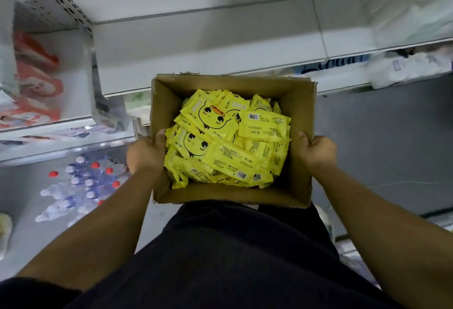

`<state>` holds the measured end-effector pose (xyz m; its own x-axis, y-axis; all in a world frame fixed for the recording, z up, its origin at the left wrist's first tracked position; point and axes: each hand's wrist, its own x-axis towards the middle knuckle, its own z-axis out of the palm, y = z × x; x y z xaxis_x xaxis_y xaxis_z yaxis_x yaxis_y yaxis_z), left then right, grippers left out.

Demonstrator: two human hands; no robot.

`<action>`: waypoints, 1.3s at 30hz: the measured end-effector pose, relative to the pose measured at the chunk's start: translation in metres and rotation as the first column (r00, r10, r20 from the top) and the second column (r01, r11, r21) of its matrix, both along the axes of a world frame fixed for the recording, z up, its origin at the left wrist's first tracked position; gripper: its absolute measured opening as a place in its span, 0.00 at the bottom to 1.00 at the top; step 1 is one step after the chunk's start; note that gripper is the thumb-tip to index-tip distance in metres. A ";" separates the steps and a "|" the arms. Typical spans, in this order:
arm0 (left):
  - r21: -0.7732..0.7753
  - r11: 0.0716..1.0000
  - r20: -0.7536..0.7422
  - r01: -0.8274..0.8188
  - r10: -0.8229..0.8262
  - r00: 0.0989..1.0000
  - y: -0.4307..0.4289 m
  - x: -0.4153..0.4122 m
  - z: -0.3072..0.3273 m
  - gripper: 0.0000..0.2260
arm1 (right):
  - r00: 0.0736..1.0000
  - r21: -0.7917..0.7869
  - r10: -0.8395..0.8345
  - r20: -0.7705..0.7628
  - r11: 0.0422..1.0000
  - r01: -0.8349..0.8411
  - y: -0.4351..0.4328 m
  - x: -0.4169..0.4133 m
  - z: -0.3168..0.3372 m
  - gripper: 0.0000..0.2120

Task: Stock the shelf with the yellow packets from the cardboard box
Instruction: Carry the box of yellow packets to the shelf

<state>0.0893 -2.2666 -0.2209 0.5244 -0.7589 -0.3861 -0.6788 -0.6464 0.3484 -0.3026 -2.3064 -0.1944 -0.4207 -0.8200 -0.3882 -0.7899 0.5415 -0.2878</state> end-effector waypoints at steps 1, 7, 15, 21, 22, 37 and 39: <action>0.002 1.000 0.011 -0.013 0.013 1.000 -0.001 -0.006 -0.003 0.28 | 1.000 0.017 0.018 0.004 1.000 -0.018 -0.006 -0.008 -0.009 0.28; 0.056 0.995 0.084 -0.085 0.080 0.993 -0.022 -0.063 -0.035 0.29 | 0.993 0.114 0.105 0.050 0.987 -0.110 -0.063 -0.060 -0.073 0.28; 0.121 0.957 0.079 -0.263 0.255 0.964 -0.023 -0.144 -0.123 0.31 | 0.946 0.138 0.317 0.062 0.936 -0.323 -0.147 -0.120 -0.157 0.28; 0.117 0.959 0.016 -0.256 0.256 0.966 -0.058 -0.163 -0.204 0.28 | 0.910 0.165 0.414 -0.012 0.899 -0.407 -0.171 -0.141 -0.234 0.27; 0.122 0.961 0.017 -0.250 0.250 0.968 -0.063 -0.164 -0.217 0.28 | 0.906 0.162 0.423 -0.022 0.896 -0.414 -0.174 -0.143 -0.247 0.27; -0.016 0.963 0.111 -0.269 0.269 0.957 -0.081 -0.173 -0.317 0.28 | 0.952 -0.131 0.305 -0.023 0.943 -0.305 -0.169 -0.146 -0.353 0.24; -0.048 0.959 0.059 -0.279 0.282 0.958 -0.072 -0.180 -0.310 0.28 | 0.947 -0.177 0.320 0.029 0.934 -0.310 -0.158 -0.143 -0.346 0.23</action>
